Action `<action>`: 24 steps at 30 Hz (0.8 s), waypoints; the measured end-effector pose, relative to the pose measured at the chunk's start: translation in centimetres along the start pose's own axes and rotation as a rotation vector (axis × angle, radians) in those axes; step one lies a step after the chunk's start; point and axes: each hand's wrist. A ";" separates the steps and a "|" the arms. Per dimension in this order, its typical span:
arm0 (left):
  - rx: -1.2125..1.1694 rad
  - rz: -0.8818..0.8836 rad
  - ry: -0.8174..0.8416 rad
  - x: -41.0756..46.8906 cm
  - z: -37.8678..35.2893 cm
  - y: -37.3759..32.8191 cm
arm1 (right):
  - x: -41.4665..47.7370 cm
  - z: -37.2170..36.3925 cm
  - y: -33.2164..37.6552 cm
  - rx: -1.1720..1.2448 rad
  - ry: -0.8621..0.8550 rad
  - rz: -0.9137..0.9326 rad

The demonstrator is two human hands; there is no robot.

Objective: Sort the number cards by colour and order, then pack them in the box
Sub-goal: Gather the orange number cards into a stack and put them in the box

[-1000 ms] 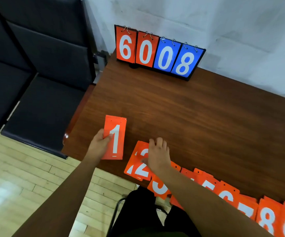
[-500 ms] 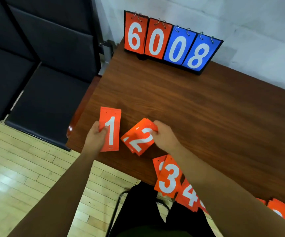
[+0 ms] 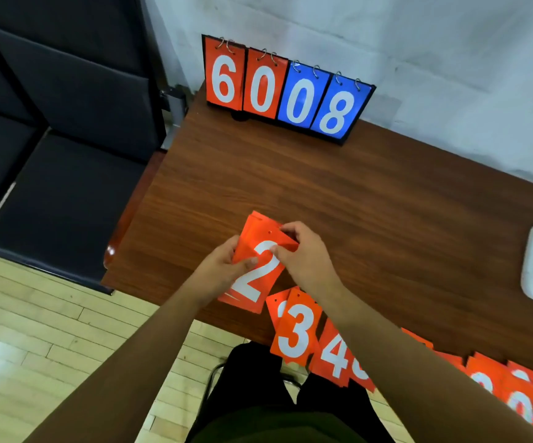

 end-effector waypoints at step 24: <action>-0.088 0.138 -0.375 -3.2 0.1 7.2 | -2.2 -3.9 -11.1 -1.019 0.190 0.197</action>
Point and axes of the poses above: each hand's wrist, its own x-axis towards the middle knuckle, its own z-axis out of the back of the hand, y = z × x, and after that the axes turned 2 degrees about y, right-handed
